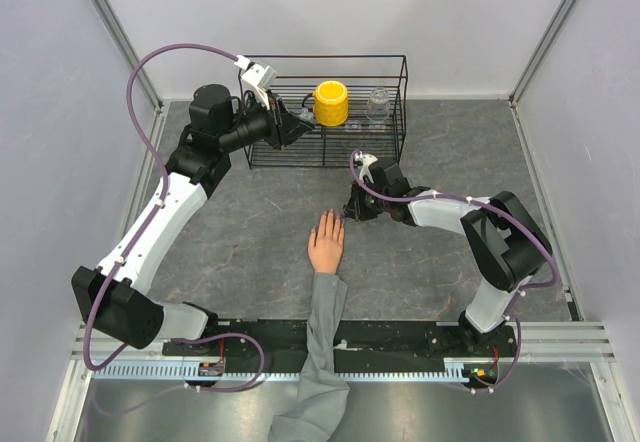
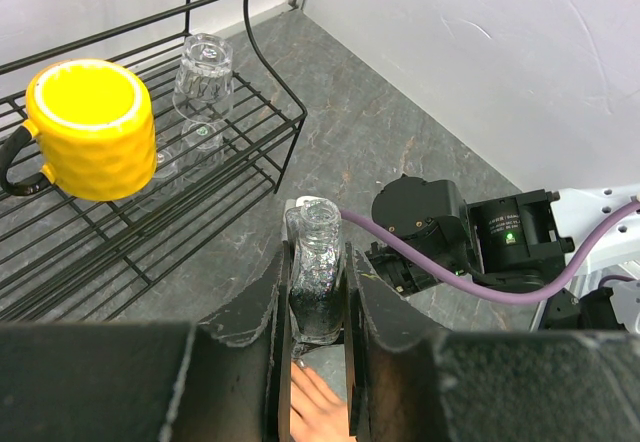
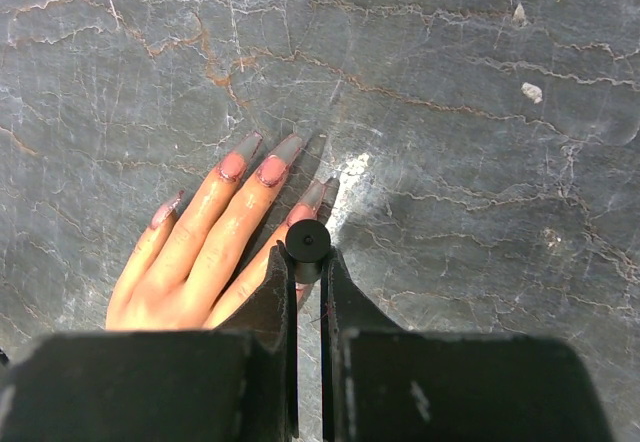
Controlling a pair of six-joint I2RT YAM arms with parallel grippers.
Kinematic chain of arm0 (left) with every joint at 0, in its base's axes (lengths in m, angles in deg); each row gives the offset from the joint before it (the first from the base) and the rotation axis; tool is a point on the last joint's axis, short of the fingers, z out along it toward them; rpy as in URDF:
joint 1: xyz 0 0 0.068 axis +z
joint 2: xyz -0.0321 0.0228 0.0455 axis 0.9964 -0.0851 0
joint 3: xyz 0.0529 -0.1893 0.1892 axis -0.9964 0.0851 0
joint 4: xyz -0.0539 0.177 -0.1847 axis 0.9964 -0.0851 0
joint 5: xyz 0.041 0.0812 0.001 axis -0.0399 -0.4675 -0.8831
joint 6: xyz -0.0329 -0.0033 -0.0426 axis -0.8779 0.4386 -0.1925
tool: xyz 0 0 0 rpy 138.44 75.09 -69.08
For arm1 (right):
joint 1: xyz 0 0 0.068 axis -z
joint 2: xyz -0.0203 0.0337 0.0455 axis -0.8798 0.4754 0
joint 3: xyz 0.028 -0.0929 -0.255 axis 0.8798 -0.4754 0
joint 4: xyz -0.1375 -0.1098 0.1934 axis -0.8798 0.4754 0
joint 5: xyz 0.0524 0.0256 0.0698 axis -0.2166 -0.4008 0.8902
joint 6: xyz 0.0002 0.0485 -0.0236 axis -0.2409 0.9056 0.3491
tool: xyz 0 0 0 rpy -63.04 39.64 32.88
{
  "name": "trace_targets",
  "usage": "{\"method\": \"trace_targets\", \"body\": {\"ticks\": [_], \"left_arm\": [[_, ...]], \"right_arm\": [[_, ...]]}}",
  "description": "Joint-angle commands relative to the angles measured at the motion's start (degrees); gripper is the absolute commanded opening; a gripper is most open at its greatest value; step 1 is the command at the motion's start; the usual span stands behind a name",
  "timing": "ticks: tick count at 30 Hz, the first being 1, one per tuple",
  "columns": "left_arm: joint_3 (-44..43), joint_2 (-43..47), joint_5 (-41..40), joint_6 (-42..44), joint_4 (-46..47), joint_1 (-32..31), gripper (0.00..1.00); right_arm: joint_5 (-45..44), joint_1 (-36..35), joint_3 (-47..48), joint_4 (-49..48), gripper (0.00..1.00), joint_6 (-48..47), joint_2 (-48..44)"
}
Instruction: Paint the nails
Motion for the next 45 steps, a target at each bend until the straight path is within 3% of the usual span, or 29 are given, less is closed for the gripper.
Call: {"method": "trace_targets", "body": {"ticks": [1,45], "left_arm": [[-2.0,0.7,0.7,-1.5,0.9,0.3,0.02],[-1.9,0.4,0.7,-2.7,1.6,0.3,0.02]], "right_arm": [[0.7,-0.2,-0.4,-1.0,0.00,0.5,-1.9],[0.1,-0.4,-0.7,-0.6,0.00,0.4,-2.5]]}}
